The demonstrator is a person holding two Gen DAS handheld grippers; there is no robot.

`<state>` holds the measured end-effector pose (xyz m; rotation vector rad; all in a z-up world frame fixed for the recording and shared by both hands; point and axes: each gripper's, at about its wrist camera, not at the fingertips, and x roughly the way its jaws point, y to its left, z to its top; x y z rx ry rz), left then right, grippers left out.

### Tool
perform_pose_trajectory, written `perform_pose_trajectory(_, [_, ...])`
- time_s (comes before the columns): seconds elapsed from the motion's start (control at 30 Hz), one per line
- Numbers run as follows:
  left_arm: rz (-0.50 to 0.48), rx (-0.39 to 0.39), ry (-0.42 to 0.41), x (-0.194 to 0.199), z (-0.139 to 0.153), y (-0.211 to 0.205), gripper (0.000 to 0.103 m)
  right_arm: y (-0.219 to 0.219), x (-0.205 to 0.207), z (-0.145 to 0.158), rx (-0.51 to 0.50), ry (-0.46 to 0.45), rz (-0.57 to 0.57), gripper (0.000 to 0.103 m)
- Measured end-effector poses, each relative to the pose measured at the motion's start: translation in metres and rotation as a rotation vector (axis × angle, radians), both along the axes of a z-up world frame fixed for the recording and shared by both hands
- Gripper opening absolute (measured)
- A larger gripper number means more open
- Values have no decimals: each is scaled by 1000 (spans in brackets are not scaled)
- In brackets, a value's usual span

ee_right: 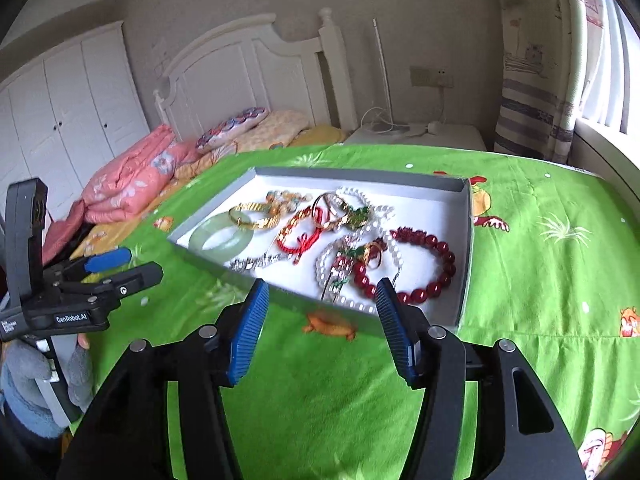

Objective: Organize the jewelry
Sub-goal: 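Lower the silver brooch and gold ring into the grey box and open both grippers, then move the right gripper to the pearl earrings and close on them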

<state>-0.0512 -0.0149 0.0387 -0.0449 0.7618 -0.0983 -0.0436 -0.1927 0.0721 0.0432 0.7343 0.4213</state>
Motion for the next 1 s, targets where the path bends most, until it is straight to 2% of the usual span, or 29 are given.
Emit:
perform_pose_trajectory(0.1, [-6,16,14,-10,-4,-3,100,17,-11,-9,-139,34,51,55])
perform_pose_trajectory(0.17, [-10,0,26,-9,-6,-2,100,26,-14,-13,-176,53,78,52])
perform_pose_trajectory(0.37, [27,-67,133,7,-20,12,100,54,-11,-27,-270,96,128,42])
perform_pose_trajectory(0.47, [27,-93,134,7,-21,17,100,64,-7,-29,-279,102,146,39])
perform_pose_trajectory(0.67, [20,-89,139,9,-20,15,100,77,1,-29,-278,100,165,30])
perform_pose_trajectory(0.9, [18,-90,141,9,-20,14,100,85,0,-28,-283,91,203,13])
perform_pose_trajectory(1.0, [14,-84,143,10,-21,12,100,85,-2,-28,-290,85,203,13])
